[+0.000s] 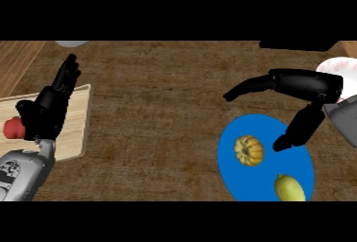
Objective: Pick the squash from the plate and place it in the bowl
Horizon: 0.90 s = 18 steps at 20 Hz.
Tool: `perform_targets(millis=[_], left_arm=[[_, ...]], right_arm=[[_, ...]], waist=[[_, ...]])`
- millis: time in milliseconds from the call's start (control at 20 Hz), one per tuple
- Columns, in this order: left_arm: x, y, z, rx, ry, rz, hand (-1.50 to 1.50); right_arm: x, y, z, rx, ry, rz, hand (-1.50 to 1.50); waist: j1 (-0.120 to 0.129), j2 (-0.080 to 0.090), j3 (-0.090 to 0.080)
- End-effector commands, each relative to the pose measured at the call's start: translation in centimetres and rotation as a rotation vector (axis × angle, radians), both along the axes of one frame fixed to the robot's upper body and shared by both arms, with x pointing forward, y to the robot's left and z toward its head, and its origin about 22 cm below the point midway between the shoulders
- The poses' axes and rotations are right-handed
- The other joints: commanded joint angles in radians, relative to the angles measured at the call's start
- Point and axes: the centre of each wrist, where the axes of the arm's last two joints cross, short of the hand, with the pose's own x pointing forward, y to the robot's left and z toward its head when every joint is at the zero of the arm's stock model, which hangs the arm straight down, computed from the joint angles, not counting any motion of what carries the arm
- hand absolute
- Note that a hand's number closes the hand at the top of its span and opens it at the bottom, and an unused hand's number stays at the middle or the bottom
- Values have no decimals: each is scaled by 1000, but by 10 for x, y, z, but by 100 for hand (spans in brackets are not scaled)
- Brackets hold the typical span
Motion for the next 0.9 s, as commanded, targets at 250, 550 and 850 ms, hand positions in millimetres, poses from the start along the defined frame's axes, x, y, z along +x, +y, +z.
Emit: perform_targets(millis=[250,550,850], left_arm=[[3,-20,-1,13,-6,31,0],[5,-5,-1,21,16,74,0],[-8,-5,0,11,17,65,0]], right_arm=[[-1,97,36,-447,-192,308,-150],[-20,145,9,-712,-251,428,-150],[-15,167,-16,-851,-207,476,-150]], waist=[[-32,-12,-2],[-57,-15,-2],[-55,-15,-2]])
